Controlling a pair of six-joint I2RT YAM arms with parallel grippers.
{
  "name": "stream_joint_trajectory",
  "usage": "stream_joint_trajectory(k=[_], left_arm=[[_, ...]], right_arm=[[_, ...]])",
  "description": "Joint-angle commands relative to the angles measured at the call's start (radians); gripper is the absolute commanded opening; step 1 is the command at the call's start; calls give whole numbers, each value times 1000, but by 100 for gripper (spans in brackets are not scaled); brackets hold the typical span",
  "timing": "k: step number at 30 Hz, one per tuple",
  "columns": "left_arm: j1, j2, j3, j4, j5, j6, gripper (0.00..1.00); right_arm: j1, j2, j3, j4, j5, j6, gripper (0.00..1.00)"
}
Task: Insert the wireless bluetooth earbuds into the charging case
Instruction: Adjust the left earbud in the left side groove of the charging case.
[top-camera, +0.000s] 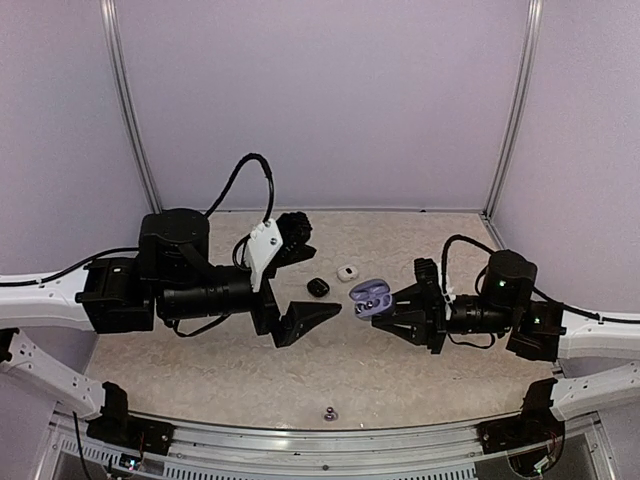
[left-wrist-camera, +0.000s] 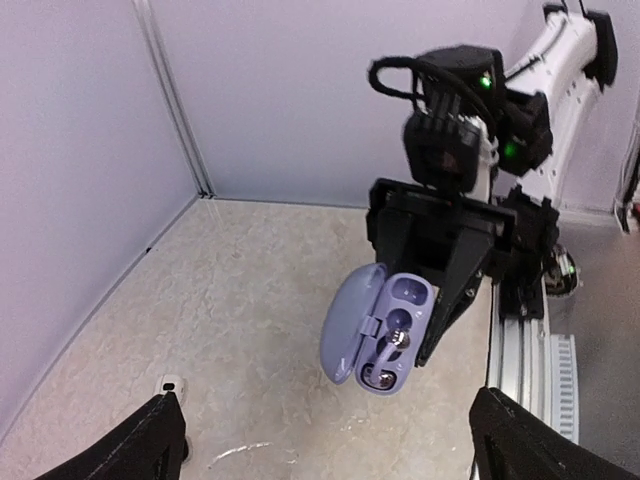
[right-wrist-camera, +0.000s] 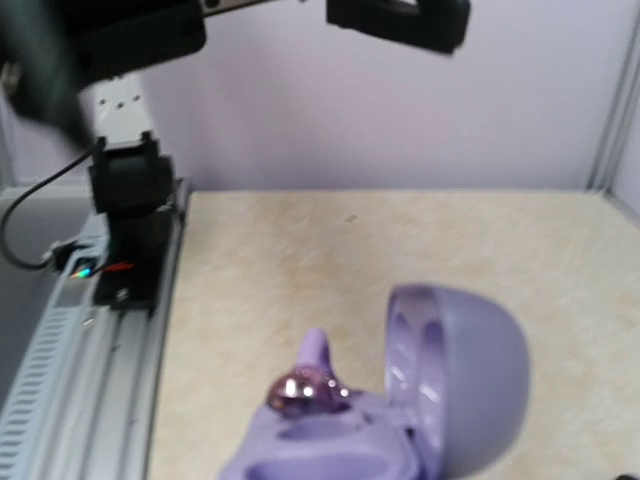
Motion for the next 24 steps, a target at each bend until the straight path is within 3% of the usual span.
stream_joint_trajectory(k=[1,11,18,24], left_arm=[[62,-73,-69,249,-30,-341,99],[116,44,4,286,134,-615,99],[88,149,79,210,44,-623,98],[89,199,123,176,36,-618,91]], right_arm=[[11,-37,13,76,65,-57,0],[11,-29,56,60,168,-99,0],[12,-29,69,57,159,-99,0],[12,-35,68,59,155,-94,0]])
